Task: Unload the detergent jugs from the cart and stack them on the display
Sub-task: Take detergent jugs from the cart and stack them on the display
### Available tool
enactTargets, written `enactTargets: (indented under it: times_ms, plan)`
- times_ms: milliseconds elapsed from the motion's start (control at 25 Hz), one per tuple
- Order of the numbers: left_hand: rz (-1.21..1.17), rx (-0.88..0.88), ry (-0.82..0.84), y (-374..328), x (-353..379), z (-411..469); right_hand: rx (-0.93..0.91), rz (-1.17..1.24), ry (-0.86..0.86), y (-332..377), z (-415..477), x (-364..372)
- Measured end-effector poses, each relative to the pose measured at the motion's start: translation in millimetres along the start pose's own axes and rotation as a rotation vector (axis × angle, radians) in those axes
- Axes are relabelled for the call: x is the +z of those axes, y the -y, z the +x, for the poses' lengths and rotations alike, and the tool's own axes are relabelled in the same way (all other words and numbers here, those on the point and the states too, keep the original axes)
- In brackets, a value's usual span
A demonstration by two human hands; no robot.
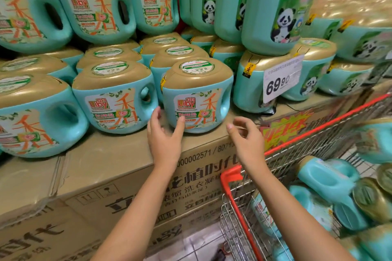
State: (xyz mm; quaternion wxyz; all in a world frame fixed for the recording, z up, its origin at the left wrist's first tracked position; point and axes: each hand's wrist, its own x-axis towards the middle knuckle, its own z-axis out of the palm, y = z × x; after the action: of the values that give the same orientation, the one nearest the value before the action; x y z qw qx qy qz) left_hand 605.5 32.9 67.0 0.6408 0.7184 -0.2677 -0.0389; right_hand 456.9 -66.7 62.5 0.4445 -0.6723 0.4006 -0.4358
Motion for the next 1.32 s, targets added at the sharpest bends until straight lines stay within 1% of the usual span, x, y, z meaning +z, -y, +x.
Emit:
enactTargets:
  times_ms: [40, 80, 120, 160, 240, 320, 440, 520, 600, 680, 840, 960, 1160, 1240, 1320]
  plan:
    - [-0.036, 0.04, -0.062, -6.7, 0.0, -15.2, -0.012, 0.04, 0.005, -2.3, -13.0, -13.5]
    - [-0.067, 0.085, -0.072, -13.5, 1.5, -33.8, -0.017, 0.08, 0.012, -6.5, -26.3, -28.2]
    - [-0.086, 0.115, -0.027, -19.3, 5.5, -56.1, -0.01, 0.111, 0.019, -12.0, -40.4, -45.0]
    - [-0.1, 0.12, 0.052, -23.5, 11.2, -80.2, 0.005, 0.137, 0.021, -17.8, -54.2, -63.5]
    - [-0.148, 0.067, 0.229, -30.8, 28.9, -130.3, 0.042, 0.171, 0.001, -30.5, -77.5, -107.8]
    - [-0.186, 0.005, 0.331, -37.3, 52.1, -182.3, 0.065, 0.17, -0.038, -44.5, -99.8, -158.9]
    - [-0.232, -0.087, 0.383, -52.6, 100.2, -261.3, 0.103, 0.179, -0.142, -67.5, -129.8, -250.8]
    - [-0.254, -0.121, 0.411, -69.8, 139.0, -308.6, 0.118, 0.151, -0.141, -79.3, -138.8, -315.8]
    - [-0.268, -0.126, 0.464, -88.3, 176.7, -343.0, 0.121, 0.089, -0.158, -87.6, -141.8, -376.0]
    - [-0.274, -0.115, 0.508, -104.6, 214.2, -367.6, 0.135, 0.022, -0.216, -93.8, -139.7, -432.1]
    - [-0.269, -0.125, 0.572, -121.9, 284.3, -377.6, 0.164, -0.028, -0.252, -112.1, -106.4, -503.5]
    - [-0.24, -0.172, 0.602, -114.7, 345.6, -360.3, 0.179, -0.084, -0.255, -138.3, -57.9, -534.5]
    - [-0.113, -0.311, 0.677, -62.9, 464.3, -305.2, 0.185, -0.248, -0.299, -202.6, 49.2, -553.2]
    - [-0.032, -0.407, 0.7, -35.1, 508.7, -287.2, 0.205, -0.305, -0.288, -233.3, 90.7, -552.0]
    - [0.07, -0.461, 0.731, -7.0, 547.2, -275.4, 0.231, -0.349, -0.26, -264.1, 126.3, -548.9]
